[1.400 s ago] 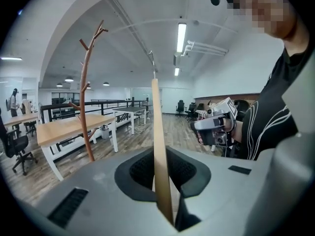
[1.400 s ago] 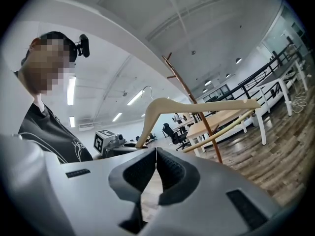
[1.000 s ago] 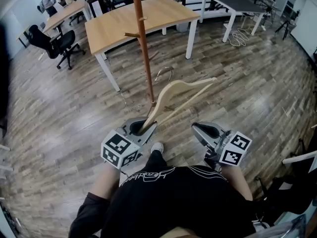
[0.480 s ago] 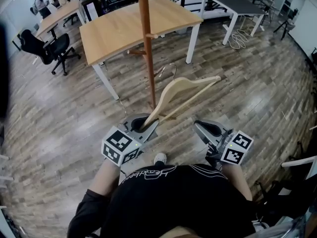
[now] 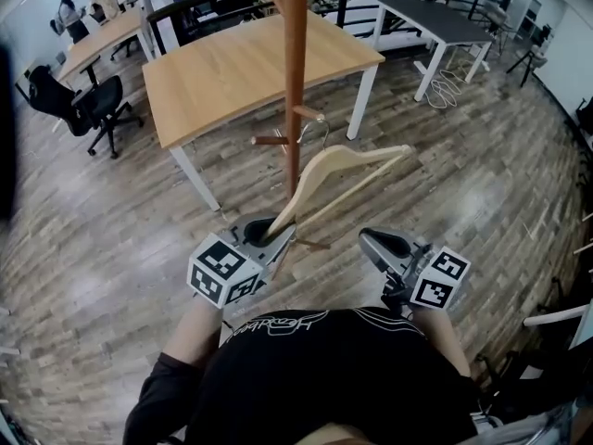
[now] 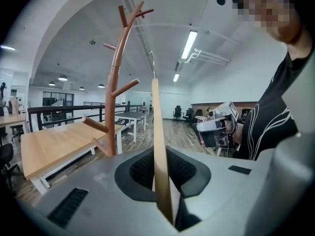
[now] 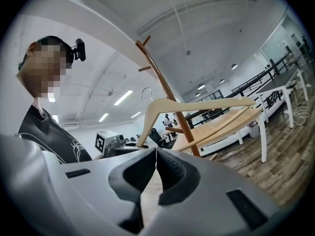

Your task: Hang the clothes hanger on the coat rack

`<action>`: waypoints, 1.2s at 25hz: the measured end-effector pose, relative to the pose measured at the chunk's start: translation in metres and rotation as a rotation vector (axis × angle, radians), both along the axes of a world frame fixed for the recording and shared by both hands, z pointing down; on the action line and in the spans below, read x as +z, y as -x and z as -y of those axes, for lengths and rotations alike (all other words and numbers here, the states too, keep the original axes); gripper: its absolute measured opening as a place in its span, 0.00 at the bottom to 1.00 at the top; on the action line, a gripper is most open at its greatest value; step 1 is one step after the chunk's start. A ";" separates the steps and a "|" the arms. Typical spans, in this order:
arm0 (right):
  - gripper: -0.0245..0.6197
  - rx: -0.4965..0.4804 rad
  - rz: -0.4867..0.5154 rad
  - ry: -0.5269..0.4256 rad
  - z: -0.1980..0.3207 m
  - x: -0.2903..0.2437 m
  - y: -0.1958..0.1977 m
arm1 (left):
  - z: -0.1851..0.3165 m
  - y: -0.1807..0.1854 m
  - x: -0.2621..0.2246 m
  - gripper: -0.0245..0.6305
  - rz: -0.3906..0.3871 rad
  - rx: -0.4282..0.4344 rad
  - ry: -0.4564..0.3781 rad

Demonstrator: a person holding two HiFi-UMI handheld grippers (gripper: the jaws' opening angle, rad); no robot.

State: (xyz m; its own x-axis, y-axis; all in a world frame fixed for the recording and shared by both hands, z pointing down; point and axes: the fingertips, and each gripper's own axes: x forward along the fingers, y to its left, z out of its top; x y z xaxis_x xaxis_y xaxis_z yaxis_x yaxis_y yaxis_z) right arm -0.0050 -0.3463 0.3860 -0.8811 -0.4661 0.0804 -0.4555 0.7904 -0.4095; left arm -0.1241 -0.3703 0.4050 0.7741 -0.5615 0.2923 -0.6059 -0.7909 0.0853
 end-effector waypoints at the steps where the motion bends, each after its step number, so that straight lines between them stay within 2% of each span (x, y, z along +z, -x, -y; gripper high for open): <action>1: 0.10 0.005 -0.001 -0.002 0.007 0.000 0.002 | 0.008 0.002 0.000 0.10 0.000 0.003 -0.001; 7: 0.10 0.028 0.001 -0.006 0.034 0.006 0.009 | 0.044 0.008 0.005 0.10 0.004 0.022 0.000; 14: 0.10 0.040 0.006 0.019 0.046 0.014 0.001 | 0.056 0.002 0.012 0.10 0.017 0.039 0.020; 19: 0.10 0.025 0.015 0.036 0.055 0.019 -0.010 | 0.059 -0.006 0.019 0.10 0.011 0.020 0.050; 25: 0.10 -0.012 0.013 0.045 0.068 0.017 -0.009 | 0.068 0.002 0.029 0.10 -0.013 -0.025 0.099; 30: 0.10 -0.040 0.013 0.061 0.076 0.020 -0.012 | 0.074 0.008 0.042 0.10 0.015 -0.050 0.110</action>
State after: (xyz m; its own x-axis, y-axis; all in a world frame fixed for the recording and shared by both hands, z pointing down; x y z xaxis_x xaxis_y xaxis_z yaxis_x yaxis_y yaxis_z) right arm 0.0074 -0.4227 0.4062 -0.9001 -0.4248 0.0963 -0.4183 0.7812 -0.4634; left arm -0.1317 -0.4444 0.4466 0.7408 -0.5634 0.3657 -0.6464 -0.7461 0.1600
